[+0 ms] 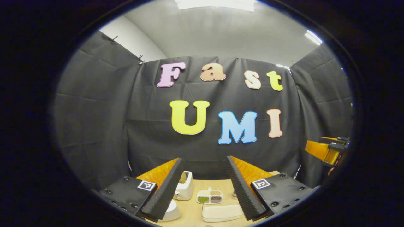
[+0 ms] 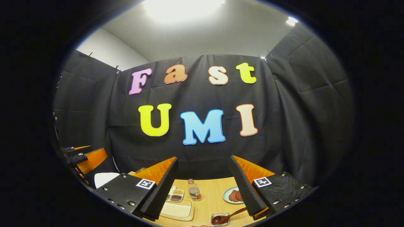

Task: Close the left gripper, press the button to open the rice cooker; take a wooden spoon from the chopstick holder with the right hand, scoop a spoonful of rice and pour it into the rice cooker, then put the wooden spoon back into the chopstick holder.

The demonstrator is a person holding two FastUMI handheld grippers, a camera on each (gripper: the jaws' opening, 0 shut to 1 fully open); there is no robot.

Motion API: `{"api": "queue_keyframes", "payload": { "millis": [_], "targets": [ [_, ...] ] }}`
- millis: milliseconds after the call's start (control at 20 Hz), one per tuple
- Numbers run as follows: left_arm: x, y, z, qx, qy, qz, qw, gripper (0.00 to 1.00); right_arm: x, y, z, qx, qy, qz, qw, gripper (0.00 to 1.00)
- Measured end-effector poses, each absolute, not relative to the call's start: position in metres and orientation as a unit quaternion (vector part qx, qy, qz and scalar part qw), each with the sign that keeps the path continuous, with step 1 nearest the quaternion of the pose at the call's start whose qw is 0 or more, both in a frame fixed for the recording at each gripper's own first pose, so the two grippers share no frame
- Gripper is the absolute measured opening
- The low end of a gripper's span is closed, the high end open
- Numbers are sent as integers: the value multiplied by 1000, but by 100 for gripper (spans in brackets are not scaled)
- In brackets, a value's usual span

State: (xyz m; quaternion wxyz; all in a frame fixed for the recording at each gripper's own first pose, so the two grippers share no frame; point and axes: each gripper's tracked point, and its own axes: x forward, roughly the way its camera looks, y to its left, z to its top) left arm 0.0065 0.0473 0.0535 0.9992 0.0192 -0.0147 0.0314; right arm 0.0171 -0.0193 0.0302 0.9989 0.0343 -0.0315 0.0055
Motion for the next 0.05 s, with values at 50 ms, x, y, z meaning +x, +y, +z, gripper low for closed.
{"api": "queue_keyframes", "payload": {
  "millis": [50],
  "targets": [
    [6, 47, 53, 20, -15, 30, 999, 95, 17, -17, 30, 35, -32, 6, 999, 98]
  ]
}}
